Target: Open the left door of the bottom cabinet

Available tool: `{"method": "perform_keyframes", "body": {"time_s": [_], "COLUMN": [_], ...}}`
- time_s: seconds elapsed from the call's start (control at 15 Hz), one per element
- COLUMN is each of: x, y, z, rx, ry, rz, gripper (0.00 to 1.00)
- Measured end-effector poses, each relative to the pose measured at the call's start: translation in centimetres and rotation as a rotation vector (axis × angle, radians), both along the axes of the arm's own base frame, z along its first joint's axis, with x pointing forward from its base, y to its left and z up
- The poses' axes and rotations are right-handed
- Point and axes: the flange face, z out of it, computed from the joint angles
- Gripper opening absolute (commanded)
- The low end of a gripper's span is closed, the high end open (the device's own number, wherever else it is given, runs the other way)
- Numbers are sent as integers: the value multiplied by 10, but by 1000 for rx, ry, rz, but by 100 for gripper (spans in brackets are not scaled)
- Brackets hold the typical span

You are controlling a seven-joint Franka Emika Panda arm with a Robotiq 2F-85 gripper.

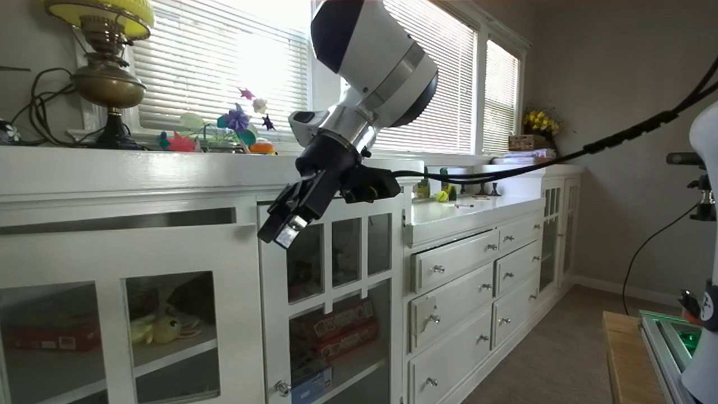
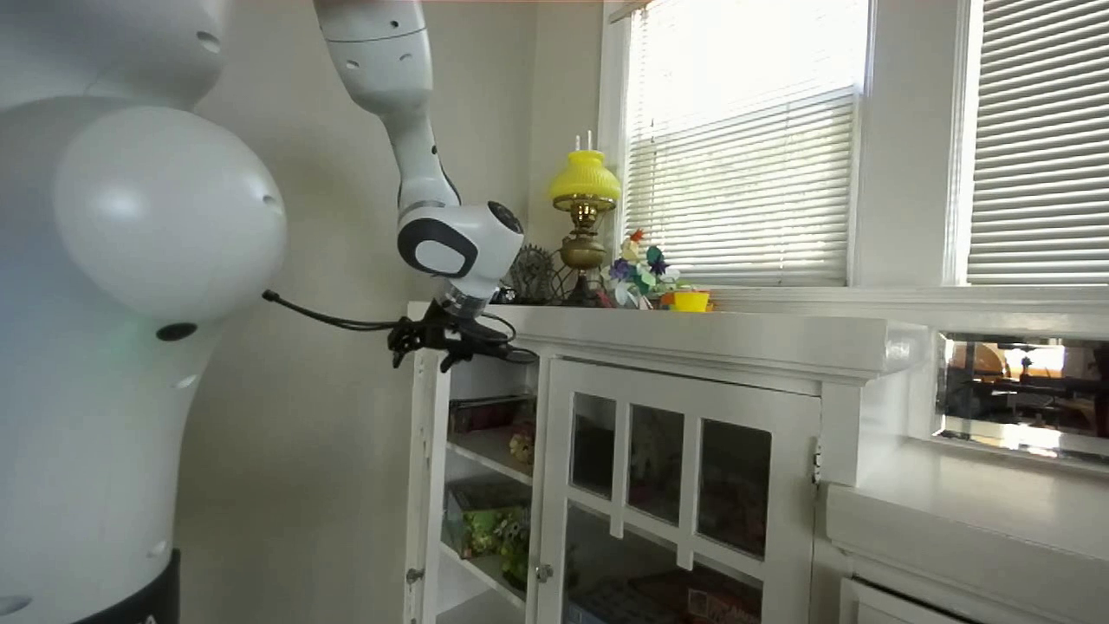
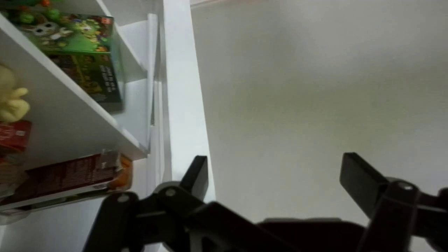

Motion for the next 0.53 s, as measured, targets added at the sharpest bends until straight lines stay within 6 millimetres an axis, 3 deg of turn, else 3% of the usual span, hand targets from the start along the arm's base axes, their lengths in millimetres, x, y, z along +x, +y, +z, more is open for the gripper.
{"method": "perform_keyframes", "body": {"time_s": [0.13, 0.27, 0.4, 0.53], "x": [-10, -15, -20, -20], "y": [8, 13, 5, -12], "z": [20, 62, 103, 128], "rx": [43, 94, 116, 110], "ry": [48, 62, 84, 91], "rz": [90, 156, 185, 177], "gripper": [100, 100, 100, 100]}}
